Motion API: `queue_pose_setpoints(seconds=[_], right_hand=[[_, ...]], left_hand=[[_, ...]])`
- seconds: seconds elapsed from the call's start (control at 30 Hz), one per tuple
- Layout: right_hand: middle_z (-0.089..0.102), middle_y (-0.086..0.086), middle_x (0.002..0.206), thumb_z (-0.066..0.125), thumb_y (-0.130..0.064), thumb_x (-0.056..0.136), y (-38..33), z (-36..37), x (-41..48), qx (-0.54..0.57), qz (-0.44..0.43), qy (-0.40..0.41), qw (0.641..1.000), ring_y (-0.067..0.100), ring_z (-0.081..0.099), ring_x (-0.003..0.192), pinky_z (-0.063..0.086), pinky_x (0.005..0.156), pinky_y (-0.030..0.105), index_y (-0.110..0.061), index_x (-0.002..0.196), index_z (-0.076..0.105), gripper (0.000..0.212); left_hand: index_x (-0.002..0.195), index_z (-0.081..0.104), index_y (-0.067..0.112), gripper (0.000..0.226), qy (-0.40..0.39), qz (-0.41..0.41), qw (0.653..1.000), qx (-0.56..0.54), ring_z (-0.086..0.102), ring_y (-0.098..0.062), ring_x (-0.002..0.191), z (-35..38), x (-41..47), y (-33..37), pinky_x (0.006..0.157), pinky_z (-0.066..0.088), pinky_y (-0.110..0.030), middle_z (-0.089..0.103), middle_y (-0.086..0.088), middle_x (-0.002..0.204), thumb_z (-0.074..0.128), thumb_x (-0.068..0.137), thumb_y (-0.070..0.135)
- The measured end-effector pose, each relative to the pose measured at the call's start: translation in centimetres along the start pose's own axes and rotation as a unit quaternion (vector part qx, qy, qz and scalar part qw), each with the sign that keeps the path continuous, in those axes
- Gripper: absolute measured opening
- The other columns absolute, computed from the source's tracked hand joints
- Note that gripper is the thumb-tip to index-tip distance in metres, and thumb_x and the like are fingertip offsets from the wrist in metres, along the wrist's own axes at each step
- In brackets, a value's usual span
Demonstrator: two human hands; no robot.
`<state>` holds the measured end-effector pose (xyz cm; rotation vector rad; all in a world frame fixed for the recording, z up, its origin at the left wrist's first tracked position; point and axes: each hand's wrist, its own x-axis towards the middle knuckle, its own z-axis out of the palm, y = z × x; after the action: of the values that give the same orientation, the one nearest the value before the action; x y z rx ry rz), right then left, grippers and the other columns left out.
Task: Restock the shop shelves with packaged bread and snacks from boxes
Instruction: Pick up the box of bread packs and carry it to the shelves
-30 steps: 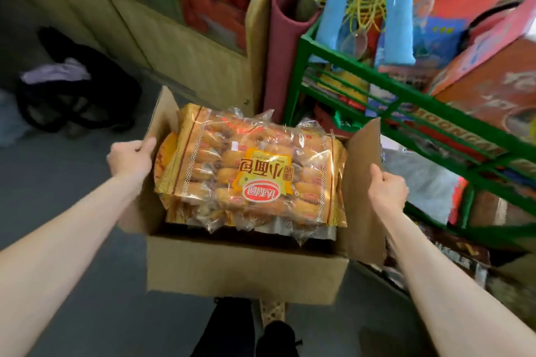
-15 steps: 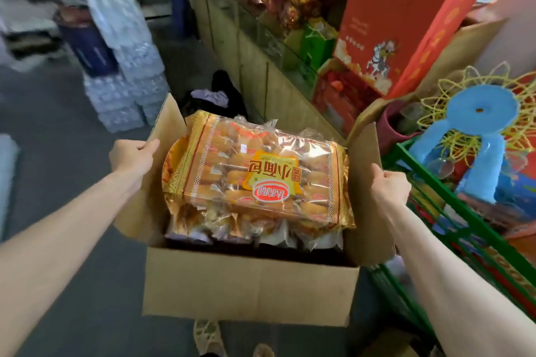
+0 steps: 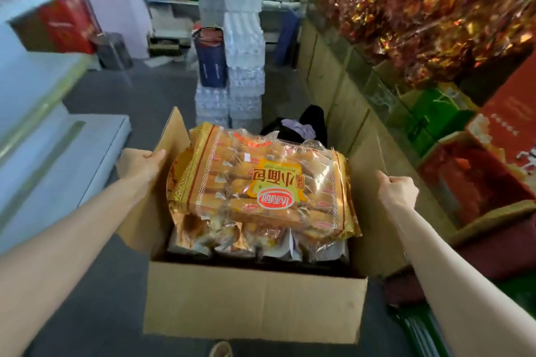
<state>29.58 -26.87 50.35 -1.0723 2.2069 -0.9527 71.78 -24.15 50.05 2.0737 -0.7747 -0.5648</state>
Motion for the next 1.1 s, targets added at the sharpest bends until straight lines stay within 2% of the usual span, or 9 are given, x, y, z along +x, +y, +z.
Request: queue_pose_setpoints(seconds=[0.1, 0.23, 0.3, 0.43, 0.53, 0.67, 0.8, 0.97, 1.1], right_hand=[[0.056, 0.011, 0.068, 0.055, -0.028, 0.097, -4.5, 5.0, 1.1, -0.008, -0.013, -0.032, 0.999, 0.035, 0.061, 0.072, 0.054, 0.083, 0.047, 0.013, 0.082, 0.066, 0.046], [0.052, 0.013, 0.065, 0.054, -0.029, 0.098, -9.9, 11.1, 3.1, -0.014, -0.048, -0.061, 0.997, 0.031, 0.052, 0.066, 0.048, 0.076, 0.043, -0.002, 0.053, 0.049, 0.052], [0.056, 0.015, 0.074, 0.055, -0.029, 0.097, -12.4, 14.0, 4.1, -0.005, -0.060, -0.074, 0.995, 0.029, 0.053, 0.070, 0.046, 0.075, 0.041, -0.007, 0.053, 0.048, 0.051], [0.061, 0.014, 0.084, 0.056, -0.030, 0.097, -17.7, 20.5, 6.8, 0.006, -0.060, -0.118, 0.991, 0.028, 0.061, 0.078, 0.051, 0.078, 0.037, -0.001, 0.085, 0.064, 0.032], [0.066, 0.019, 0.100, 0.058, -0.034, 0.095, -21.4, 26.3, 10.4, -0.007, -0.089, -0.148, 0.985, 0.035, 0.064, 0.097, 0.052, 0.091, 0.047, 0.004, 0.104, 0.067, 0.040], [0.051, 0.017, 0.068, 0.057, -0.029, 0.095, -27.0, 31.9, 13.8, -0.020, -0.154, -0.192, 0.969, 0.033, 0.052, 0.069, 0.046, 0.073, 0.044, 0.001, 0.058, 0.050, 0.048], [0.047, 0.010, 0.063, 0.057, -0.028, 0.096, -33.7, 37.4, 16.5, -0.016, -0.169, -0.237, 0.956, 0.025, 0.043, 0.058, 0.039, 0.067, 0.037, -0.008, 0.050, 0.040, 0.053], [0.061, 0.020, 0.094, 0.057, -0.031, 0.096, -40.9, 44.3, 18.4, -0.029, -0.192, -0.278, 0.941, 0.030, 0.056, 0.084, 0.050, 0.088, 0.045, 0.006, 0.093, 0.065, 0.038], [0.064, 0.022, 0.110, 0.056, -0.029, 0.097, -45.8, 50.9, 19.7, -0.035, -0.206, -0.297, 0.932, 0.035, 0.061, 0.099, 0.047, 0.087, 0.042, 0.006, 0.112, 0.064, 0.039]], left_hand=[[0.060, 0.048, 0.016, 0.037, 0.019, -0.021, 1.000, -0.011, 0.039, -0.020, 0.068, -1.6, 4.8, -0.6, 0.068, 0.031, -0.030, 0.045, -0.007, 0.072, 0.066, 0.090, 0.027], [0.073, 0.058, 0.011, 0.028, 0.056, -0.057, 0.997, -0.023, 0.048, -0.022, 0.068, -3.4, 10.6, -1.2, 0.065, 0.039, -0.034, 0.051, -0.010, 0.073, 0.067, 0.089, 0.033], [0.075, 0.059, 0.011, 0.028, 0.072, -0.072, 0.995, -0.026, 0.053, -0.024, 0.072, -3.9, 13.1, -1.4, 0.068, 0.045, -0.037, 0.054, -0.011, 0.076, 0.065, 0.090, 0.033], [0.084, 0.069, -0.002, 0.032, 0.115, -0.104, 0.987, -0.035, 0.062, -0.029, 0.087, -4.4, 17.6, -1.1, 0.076, 0.048, -0.039, 0.067, -0.014, 0.094, 0.064, 0.092, 0.028], [0.072, 0.062, -0.005, 0.036, 0.152, -0.133, 0.979, -0.038, 0.063, -0.030, 0.083, -4.0, 20.8, -0.6, 0.072, 0.049, -0.040, 0.067, -0.024, 0.105, 0.064, 0.093, 0.025], [0.105, 0.065, -0.010, 0.040, 0.189, -0.168, 0.966, -0.040, 0.061, -0.041, 0.108, -4.3, 24.7, 0.2, 0.094, 0.047, -0.050, 0.063, -0.027, 0.118, 0.065, 0.092, 0.027], [0.101, 0.069, -0.003, 0.040, 0.219, -0.208, 0.953, -0.038, 0.063, -0.041, 0.102, -4.5, 29.6, -0.1, 0.091, 0.051, -0.051, 0.068, -0.024, 0.109, 0.066, 0.089, 0.035], [0.108, 0.066, -0.008, 0.039, 0.262, -0.225, 0.936, -0.074, 0.059, -0.043, 0.109, -4.5, 34.6, 2.0, 0.096, 0.046, -0.049, 0.065, -0.027, 0.114, 0.062, 0.093, 0.028], [0.109, 0.068, -0.005, 0.038, 0.289, -0.235, 0.925, -0.079, 0.060, -0.041, 0.111, -4.3, 40.3, 1.7, 0.097, 0.046, -0.047, 0.065, -0.025, 0.116, 0.064, 0.092, 0.029]])
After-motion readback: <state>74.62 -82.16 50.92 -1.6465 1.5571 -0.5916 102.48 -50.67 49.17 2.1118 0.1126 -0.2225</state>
